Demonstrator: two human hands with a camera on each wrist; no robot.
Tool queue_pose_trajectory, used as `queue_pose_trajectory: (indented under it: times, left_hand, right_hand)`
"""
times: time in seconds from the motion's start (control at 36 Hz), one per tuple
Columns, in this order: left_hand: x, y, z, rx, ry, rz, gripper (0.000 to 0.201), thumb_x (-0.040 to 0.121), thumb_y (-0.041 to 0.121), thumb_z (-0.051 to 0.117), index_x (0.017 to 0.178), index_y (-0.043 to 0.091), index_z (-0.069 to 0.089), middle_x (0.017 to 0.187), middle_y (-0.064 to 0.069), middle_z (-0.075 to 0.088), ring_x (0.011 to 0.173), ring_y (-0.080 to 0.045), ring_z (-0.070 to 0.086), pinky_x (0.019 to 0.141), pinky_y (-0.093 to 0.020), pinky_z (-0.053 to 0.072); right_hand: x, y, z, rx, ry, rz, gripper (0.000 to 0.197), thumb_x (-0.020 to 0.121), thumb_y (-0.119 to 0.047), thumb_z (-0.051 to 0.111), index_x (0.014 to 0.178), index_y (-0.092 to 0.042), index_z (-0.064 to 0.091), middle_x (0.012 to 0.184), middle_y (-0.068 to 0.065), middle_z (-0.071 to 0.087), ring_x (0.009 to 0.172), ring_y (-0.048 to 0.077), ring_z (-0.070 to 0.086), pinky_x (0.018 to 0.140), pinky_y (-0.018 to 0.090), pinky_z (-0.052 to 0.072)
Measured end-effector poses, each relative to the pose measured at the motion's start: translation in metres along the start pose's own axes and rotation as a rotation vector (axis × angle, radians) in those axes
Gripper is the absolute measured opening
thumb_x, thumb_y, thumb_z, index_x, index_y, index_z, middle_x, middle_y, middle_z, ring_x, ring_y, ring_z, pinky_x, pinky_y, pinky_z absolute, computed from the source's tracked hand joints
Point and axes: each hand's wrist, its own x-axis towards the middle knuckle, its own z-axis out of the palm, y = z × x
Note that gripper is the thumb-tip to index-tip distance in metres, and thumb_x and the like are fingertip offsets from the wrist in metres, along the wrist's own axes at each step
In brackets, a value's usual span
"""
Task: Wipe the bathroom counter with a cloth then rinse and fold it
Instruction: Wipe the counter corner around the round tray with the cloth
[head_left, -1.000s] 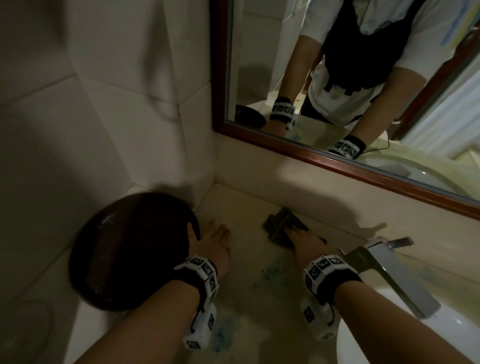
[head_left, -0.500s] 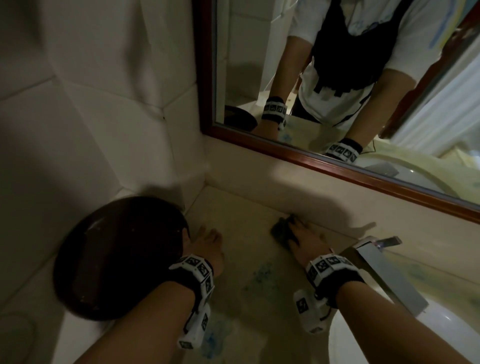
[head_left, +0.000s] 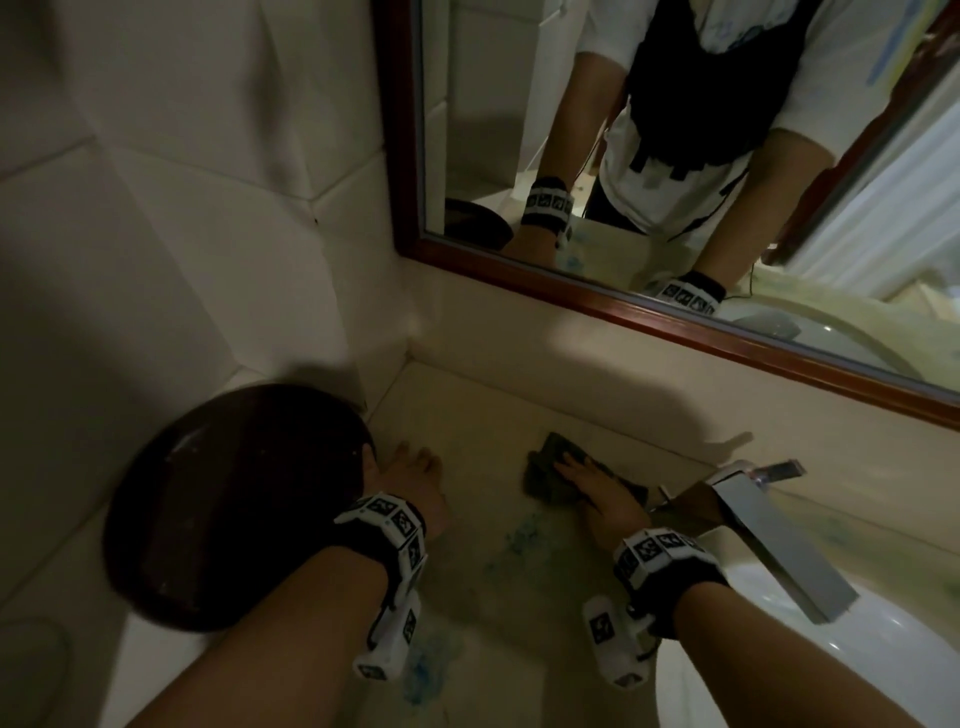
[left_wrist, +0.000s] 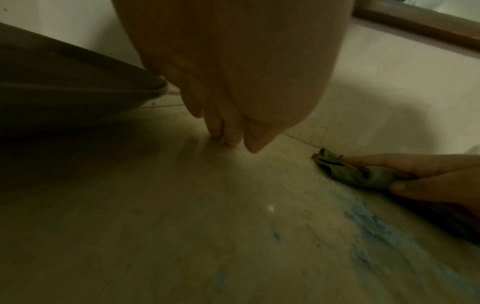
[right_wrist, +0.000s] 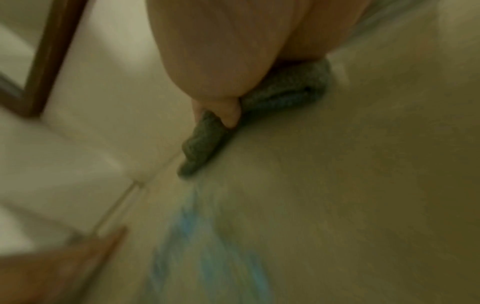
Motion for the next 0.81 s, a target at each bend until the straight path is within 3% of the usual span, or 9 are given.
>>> queue_pose_trajectory:
  times: [0.06,0.11,0.19,0.25,0.36,0.44,0.53,0.69,0.81]
  left_hand:
    - [0.0,0.0,-0.001,-0.002,-0.001,-0.002,0.063,0.095,0.041,0.027,0.152,0.023,0.007,0.16,0.005,0.001,0.147,-0.024,-0.004,0.11,-0.066,-0.003]
    - [0.0,0.001,-0.001,-0.005,0.006,-0.002,0.063,0.095,0.042,0.026,0.152,0.023,0.008,0.16,0.005,0.002,0.147,-0.024,-0.003,0.11,-0.067,-0.003]
    - [0.001,0.0,0.001,-0.013,0.011,-0.002,0.063,0.095,0.042,0.028,0.152,0.023,0.009,0.16,0.005,0.003,0.147,-0.024,-0.002,0.11,-0.067,-0.003]
    - [0.002,-0.001,0.002,-0.012,0.024,0.0,0.063,0.094,0.042,0.028,0.151,0.023,0.01,0.16,0.005,0.003,0.147,-0.023,-0.001,0.11,-0.066,-0.003]
    - [0.002,-0.003,0.004,-0.02,0.044,0.014,0.061,0.095,0.041,0.027,0.151,0.022,0.011,0.16,0.005,0.004,0.147,-0.023,0.001,0.11,-0.066,-0.002]
    - [0.003,-0.003,0.003,-0.021,0.041,0.016,0.061,0.095,0.04,0.027,0.152,0.023,0.01,0.16,0.005,0.004,0.147,-0.023,0.0,0.11,-0.066,-0.002]
    - [0.003,-0.003,0.003,-0.018,0.038,0.021,0.061,0.096,0.041,0.025,0.152,0.023,0.01,0.16,0.005,0.003,0.147,-0.023,-0.001,0.111,-0.066,-0.003]
    - [0.004,-0.003,0.003,0.011,0.026,0.029,0.062,0.096,0.045,0.024,0.152,0.023,0.008,0.16,0.004,0.002,0.147,-0.024,-0.002,0.11,-0.067,-0.002]
    - [0.005,-0.004,0.003,0.009,0.02,0.027,0.062,0.096,0.044,0.024,0.152,0.024,0.008,0.16,0.005,0.002,0.147,-0.023,-0.002,0.11,-0.067,-0.002]
  right_hand:
    - [-0.004,-0.003,-0.007,0.141,0.101,0.059,0.051,0.097,-0.001,0.037,0.143,-0.022,0.036,0.151,0.005,0.033,0.141,0.026,0.031,0.114,0.027,0.021]
    - [-0.004,-0.008,-0.015,0.246,0.243,0.207,0.046,0.1,-0.008,0.033,0.14,-0.027,0.042,0.148,0.007,0.038,0.134,0.03,0.038,0.111,0.034,0.027]
    - [-0.001,-0.016,-0.025,0.35,0.491,0.371,0.043,0.1,-0.009,0.033,0.138,-0.024,0.043,0.146,0.011,0.039,0.132,0.032,0.037,0.113,0.04,0.024]
    - [0.002,-0.017,-0.025,0.386,0.539,0.418,0.046,0.098,-0.006,0.033,0.141,-0.022,0.041,0.148,0.011,0.037,0.135,0.031,0.033,0.115,0.041,0.02]
    - [0.013,-0.005,-0.006,0.173,0.351,0.433,0.053,0.098,-0.011,0.032,0.148,-0.023,0.022,0.158,0.008,0.015,0.145,0.032,0.014,0.119,0.048,0.014]
    - [0.021,-0.001,0.01,-0.063,0.218,0.435,0.062,0.098,-0.035,0.034,0.151,-0.025,0.003,0.16,0.001,-0.003,0.147,0.027,0.0,0.119,0.048,0.007]
    - [0.028,-0.007,0.018,-0.151,0.177,0.359,0.065,0.097,-0.045,0.031,0.15,-0.03,-0.003,0.16,-0.003,-0.009,0.147,0.023,-0.004,0.118,0.048,0.006]
    - [0.027,-0.022,0.028,-0.171,0.088,0.011,0.054,0.099,-0.03,0.035,0.149,-0.035,0.015,0.16,-0.008,0.004,0.147,0.019,0.002,0.118,0.042,0.004]
    - [0.02,-0.014,0.02,0.136,0.053,-0.026,0.047,0.1,-0.012,0.037,0.139,-0.039,0.037,0.155,-0.005,0.025,0.145,0.021,0.019,0.12,0.037,0.012]
